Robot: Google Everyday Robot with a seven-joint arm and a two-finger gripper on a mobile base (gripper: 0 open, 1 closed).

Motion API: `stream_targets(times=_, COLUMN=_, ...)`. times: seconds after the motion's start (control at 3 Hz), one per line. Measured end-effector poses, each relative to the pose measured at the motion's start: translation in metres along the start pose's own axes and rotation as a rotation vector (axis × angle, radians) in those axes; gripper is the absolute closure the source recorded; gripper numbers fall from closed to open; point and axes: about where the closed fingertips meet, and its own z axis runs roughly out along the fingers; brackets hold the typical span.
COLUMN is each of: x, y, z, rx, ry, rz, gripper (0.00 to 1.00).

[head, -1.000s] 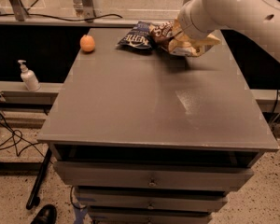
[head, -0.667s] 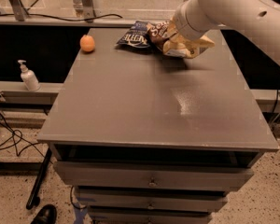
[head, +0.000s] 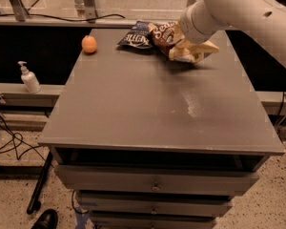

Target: Move brown chip bag near blue chip bag

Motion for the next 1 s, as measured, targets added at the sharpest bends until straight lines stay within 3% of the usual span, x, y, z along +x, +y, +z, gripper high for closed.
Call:
stream_targets(times=0.33, x=0.002, y=0.011, z=0.002, rx=-0.023, ry=-0.007, rz=0.003, gripper=0.12)
stream_targets(times=0.67, x=0.008, y=0.022, z=0.002, rx=-0.045, ry=-0.004, rz=0.016, gripper=0.00)
stream_targets(times=1.0, x=0.018, y=0.030, z=-0.002, rx=-0.069, ry=-0.029, rz=0.080, gripper=0.00)
